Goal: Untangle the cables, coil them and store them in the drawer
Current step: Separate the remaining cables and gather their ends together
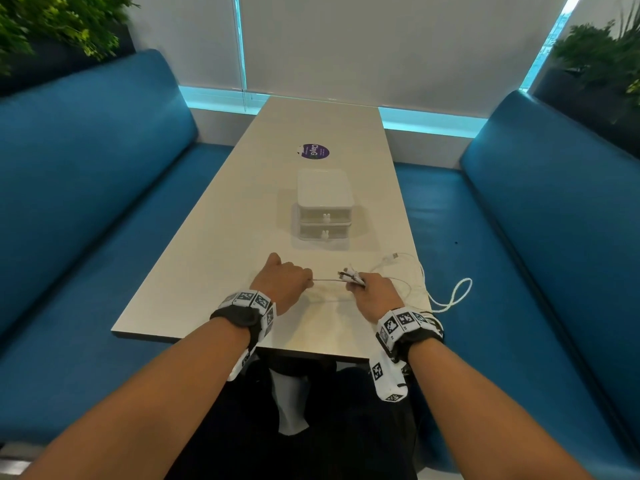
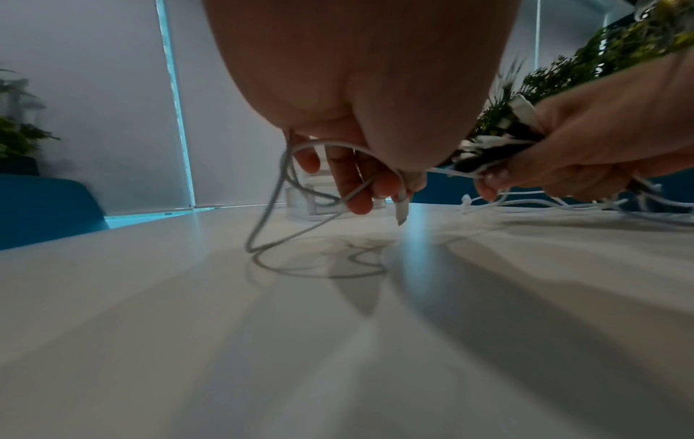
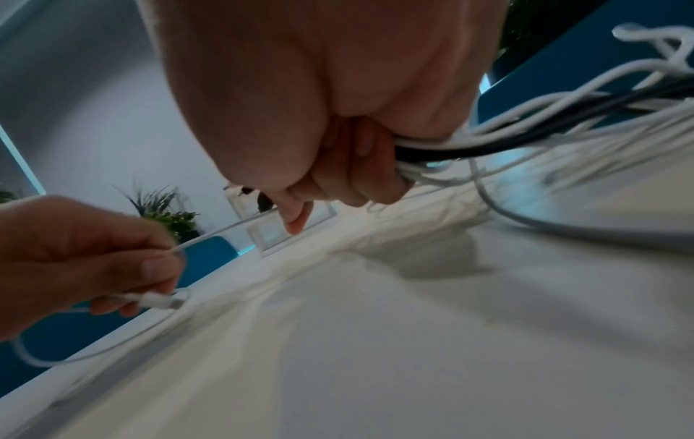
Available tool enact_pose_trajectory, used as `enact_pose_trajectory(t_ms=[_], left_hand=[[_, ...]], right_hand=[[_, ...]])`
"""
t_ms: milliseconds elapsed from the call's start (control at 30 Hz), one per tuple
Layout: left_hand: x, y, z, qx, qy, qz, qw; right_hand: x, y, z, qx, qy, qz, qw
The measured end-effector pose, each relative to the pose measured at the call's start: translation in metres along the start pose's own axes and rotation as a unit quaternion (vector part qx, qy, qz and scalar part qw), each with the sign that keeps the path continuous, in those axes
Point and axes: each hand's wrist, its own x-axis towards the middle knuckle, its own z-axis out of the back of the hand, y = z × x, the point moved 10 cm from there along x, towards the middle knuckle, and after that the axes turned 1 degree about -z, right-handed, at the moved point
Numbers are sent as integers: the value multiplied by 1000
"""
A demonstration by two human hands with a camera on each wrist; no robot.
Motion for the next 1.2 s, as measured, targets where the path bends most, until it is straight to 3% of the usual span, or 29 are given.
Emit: enact_pose_trajectory(t_ms=[233,433,667,933,1067,1200], left_hand=[[-6,25,2,71,-7,33,997],[-8,32,-1,77,6,69,995],[-4,6,-6,40,46,58,996],[-17,40,-1,1,40,184,982],[-10,28,1,-35,17,161,986],[4,-4,8,-135,-25,122,983]], right_hand=[[1,-34,26,-64,-54,-103,991],[-3,-43,40,-82,-84,-142,983],[-8,6,35,-1,-131,-45,990],[-6,11,42,71,-126,1,990],[-9,30,25,68,-76,44,994],[-11,50,3,52,-51,59,996]])
